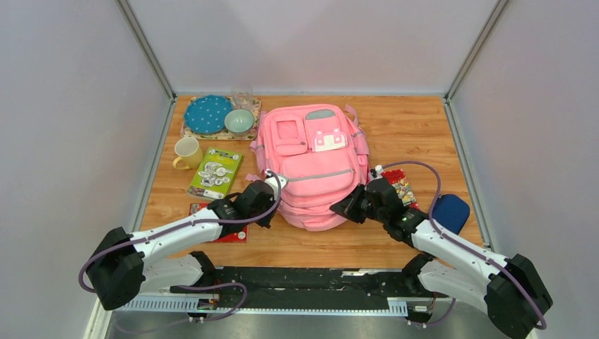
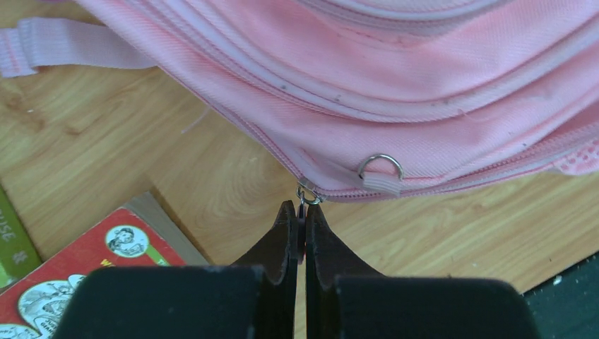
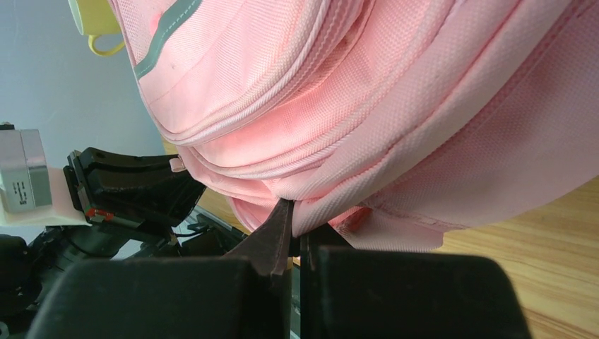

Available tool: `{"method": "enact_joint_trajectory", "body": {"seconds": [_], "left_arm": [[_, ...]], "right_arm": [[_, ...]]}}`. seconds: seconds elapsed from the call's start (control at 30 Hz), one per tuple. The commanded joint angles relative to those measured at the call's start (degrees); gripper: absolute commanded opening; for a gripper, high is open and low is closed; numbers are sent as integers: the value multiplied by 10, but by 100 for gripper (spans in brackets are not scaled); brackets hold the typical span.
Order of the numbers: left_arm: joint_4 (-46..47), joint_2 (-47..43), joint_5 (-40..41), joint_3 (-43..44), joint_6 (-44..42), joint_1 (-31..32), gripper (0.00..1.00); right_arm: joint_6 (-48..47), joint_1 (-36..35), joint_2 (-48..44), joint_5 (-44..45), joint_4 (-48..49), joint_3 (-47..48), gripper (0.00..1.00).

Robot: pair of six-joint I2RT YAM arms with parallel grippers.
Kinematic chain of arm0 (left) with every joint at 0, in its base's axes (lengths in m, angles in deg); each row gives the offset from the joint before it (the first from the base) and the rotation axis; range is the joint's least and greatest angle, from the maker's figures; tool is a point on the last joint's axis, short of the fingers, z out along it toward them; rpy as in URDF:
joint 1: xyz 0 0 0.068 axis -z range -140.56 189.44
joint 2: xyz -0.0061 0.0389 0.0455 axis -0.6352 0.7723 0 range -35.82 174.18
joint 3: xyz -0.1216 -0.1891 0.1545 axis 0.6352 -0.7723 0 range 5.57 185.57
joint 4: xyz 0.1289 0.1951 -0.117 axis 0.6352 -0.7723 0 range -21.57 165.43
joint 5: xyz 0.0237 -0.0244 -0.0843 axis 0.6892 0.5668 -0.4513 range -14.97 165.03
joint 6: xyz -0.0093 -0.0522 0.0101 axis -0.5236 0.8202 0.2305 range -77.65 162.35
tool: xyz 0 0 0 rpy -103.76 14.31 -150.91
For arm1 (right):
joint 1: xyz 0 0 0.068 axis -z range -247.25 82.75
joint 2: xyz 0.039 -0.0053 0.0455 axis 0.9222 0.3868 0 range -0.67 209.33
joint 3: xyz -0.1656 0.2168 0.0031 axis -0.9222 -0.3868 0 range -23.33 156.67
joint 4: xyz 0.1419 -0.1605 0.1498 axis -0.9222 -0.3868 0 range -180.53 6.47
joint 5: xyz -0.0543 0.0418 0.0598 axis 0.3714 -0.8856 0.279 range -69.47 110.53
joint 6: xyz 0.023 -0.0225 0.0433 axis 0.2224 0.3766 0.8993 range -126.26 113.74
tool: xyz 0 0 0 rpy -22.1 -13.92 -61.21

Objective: Pack the student bag
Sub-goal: Unzip the student bag at the center of the board.

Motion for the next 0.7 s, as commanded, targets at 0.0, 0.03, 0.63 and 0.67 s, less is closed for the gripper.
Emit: {"method": "enact_joint_trajectory", "body": {"seconds": [0.0,0.03,0.63,0.67], "left_arm": [[5,-23,81,-12,14,-22,0],[22,-26,67,-15,16,-21,0],[-29,-169,116,-25,94,-24,78],[-33,-173,116,-24,99,-25,79]], "right_arm": [[13,13,-9,20,65,-8,0],[17,13,-9,18,72,-12,0],[-128,13,-135,141,-170,105,82],[-133,13,-143,156,-183,109,84]]}}
